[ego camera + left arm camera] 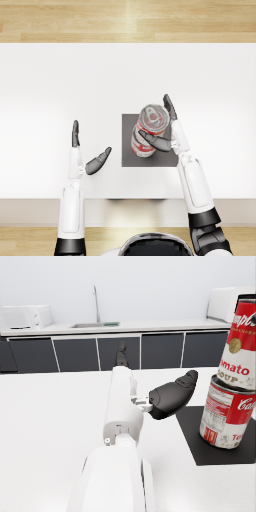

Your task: Pick up the red can on the left and place it in the middle, then pick up the red can on the right and place it on top of the can in the middle

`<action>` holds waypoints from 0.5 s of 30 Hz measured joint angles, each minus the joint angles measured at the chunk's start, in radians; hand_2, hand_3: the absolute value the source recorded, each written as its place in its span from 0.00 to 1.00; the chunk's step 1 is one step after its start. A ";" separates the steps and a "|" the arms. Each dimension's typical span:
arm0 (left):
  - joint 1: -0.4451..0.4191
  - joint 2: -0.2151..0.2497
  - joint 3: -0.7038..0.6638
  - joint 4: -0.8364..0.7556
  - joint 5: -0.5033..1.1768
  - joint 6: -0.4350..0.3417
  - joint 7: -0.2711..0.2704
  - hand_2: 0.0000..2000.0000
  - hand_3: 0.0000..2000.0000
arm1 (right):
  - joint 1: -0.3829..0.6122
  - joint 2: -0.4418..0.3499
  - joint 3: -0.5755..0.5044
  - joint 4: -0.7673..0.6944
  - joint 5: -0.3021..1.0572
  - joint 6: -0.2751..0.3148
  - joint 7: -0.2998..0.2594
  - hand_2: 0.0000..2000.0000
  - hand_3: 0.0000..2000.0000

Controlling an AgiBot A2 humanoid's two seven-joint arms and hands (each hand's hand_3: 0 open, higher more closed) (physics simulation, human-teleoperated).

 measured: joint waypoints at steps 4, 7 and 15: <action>0.031 0.006 0.004 -0.075 0.000 0.000 0.000 0.00 0.00 | 0.000 -0.002 -0.036 0.136 0.000 -0.053 -0.033 0.00 0.00; 0.068 0.010 -0.003 -0.125 0.000 0.000 0.000 0.00 0.00 | -0.003 -0.004 -0.063 0.219 0.000 -0.073 -0.055 0.00 0.00; 0.190 0.012 -0.081 -0.102 0.000 0.000 0.000 0.00 0.00 | -0.010 -0.005 -0.253 0.377 0.000 -0.059 -0.073 0.00 0.00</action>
